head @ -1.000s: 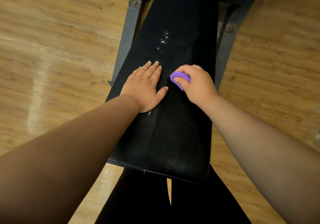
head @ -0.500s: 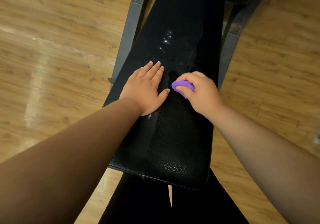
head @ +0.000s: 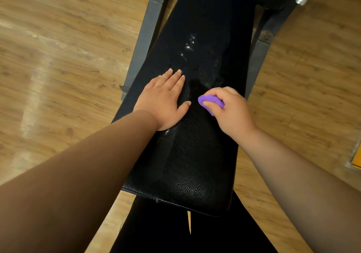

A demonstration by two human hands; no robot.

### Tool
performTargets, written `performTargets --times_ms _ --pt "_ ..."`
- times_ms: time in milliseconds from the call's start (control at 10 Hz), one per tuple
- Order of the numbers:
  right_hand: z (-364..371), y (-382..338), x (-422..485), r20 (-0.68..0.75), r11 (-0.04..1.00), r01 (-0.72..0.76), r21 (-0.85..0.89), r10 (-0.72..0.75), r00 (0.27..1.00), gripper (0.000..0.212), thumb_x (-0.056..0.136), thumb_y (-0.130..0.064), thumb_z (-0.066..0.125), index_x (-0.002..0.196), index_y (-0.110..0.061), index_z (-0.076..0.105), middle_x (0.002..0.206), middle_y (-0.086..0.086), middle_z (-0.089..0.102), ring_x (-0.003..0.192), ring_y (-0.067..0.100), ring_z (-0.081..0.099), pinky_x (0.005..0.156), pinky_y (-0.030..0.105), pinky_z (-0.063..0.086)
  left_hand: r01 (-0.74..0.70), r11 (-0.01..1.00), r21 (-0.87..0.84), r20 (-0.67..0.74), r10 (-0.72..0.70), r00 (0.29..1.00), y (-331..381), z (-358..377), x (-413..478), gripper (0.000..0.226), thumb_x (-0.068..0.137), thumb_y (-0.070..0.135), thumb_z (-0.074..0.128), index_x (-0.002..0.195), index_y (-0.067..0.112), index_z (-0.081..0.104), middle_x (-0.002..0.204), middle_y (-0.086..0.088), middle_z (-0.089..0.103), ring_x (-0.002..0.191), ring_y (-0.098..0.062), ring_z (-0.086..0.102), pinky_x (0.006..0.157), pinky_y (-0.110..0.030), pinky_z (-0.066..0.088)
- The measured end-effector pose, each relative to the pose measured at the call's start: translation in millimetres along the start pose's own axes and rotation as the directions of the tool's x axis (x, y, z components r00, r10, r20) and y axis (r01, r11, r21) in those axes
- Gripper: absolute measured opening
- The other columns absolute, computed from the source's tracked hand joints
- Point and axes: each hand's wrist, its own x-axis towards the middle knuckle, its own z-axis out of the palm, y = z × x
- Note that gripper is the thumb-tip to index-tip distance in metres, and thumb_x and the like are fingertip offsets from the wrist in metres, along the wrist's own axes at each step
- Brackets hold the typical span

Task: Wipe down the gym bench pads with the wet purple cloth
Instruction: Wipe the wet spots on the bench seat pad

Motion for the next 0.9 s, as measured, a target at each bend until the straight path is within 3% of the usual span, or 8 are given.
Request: performTargets --times_ms 200,400,600,700,800,900 --pt "10.3 -13.5 58.2 0.061 0.997 -0.037 -0.065 0.041 0.997 0.018 0.092 -0.023 0.061 0.109 -0.019 0.068 0.11 0.005 0.058 0.102 0.019 0.054 0.083 0.023 0.038 0.004 1.0 -0.006 -0.008 -0.004 1.0 0.3 0.8 0.5 0.071 0.098 0.055 0.025 0.156 0.017 0.008 0.163 0.0 0.003 0.15 -0.017 -0.002 0.12 -0.034 0.002" --pt "-4.2 1.1 9.2 0.047 0.997 0.034 -0.067 -0.031 0.998 0.013 0.088 -0.02 0.066 0.099 -0.02 0.072 0.094 -0.001 0.056 0.089 0.013 0.051 0.071 0.019 0.032 0.003 1.0 -0.001 -0.002 -0.003 1.0 0.3 0.1 0.3 0.072 0.097 0.056 0.024 0.156 0.017 0.006 0.163 0.001 0.002 0.15 -0.016 -0.004 0.12 -0.034 0.001" --pt "4.9 -2.2 51.0 0.031 0.996 -0.01 -0.084 0.013 0.999 0.018 0.092 -0.021 0.062 0.107 -0.016 0.069 0.103 0.001 0.056 0.099 0.018 0.053 0.079 0.02 0.035 0.008 1.0 0.0 0.003 -0.008 1.0 0.5 -0.3 0.7 0.073 0.097 0.057 0.022 0.156 0.018 0.005 0.163 0.001 0.001 0.15 -0.017 -0.004 0.121 -0.034 0.001" --pt "3.1 -2.7 40.9 0.006 1.0 -0.025 -0.019 0.025 1.0 0.016 0.089 -0.019 0.066 0.103 -0.018 0.071 0.097 -0.004 0.054 0.092 0.013 0.053 0.074 0.015 0.033 0.006 1.0 -0.009 0.013 -0.006 1.0 0.3 -1.4 0.4 0.073 0.097 0.057 0.023 0.156 0.018 0.005 0.163 0.001 0.0 0.15 -0.016 -0.005 0.12 -0.034 0.0" --pt "-1.2 -2.1 10.9 0.051 0.997 0.073 -0.01 -0.073 0.996 0.013 0.086 -0.018 0.069 0.098 -0.019 0.072 0.094 0.0 0.059 0.088 0.012 0.054 0.075 0.016 0.039 0.008 1.0 -0.025 0.039 -0.007 0.999 1.1 -2.9 1.6 0.073 0.097 0.056 0.028 0.155 0.018 0.007 0.163 0.002 0.002 0.15 -0.015 -0.003 0.12 -0.033 0.0" --pt "-2.1 -2.4 31.7 0.088 0.993 0.094 -0.065 -0.088 0.992 0.012 0.087 -0.014 0.066 0.098 -0.014 0.071 0.097 0.007 0.056 0.089 0.02 0.055 0.075 0.027 0.041 0.016 0.999 -0.049 0.03 -0.015 0.999 0.1 -8.2 9.5 0.072 0.096 0.054 0.035 0.155 0.017 0.014 0.163 0.001 0.011 0.149 -0.017 0.006 0.12 -0.035 0.008"
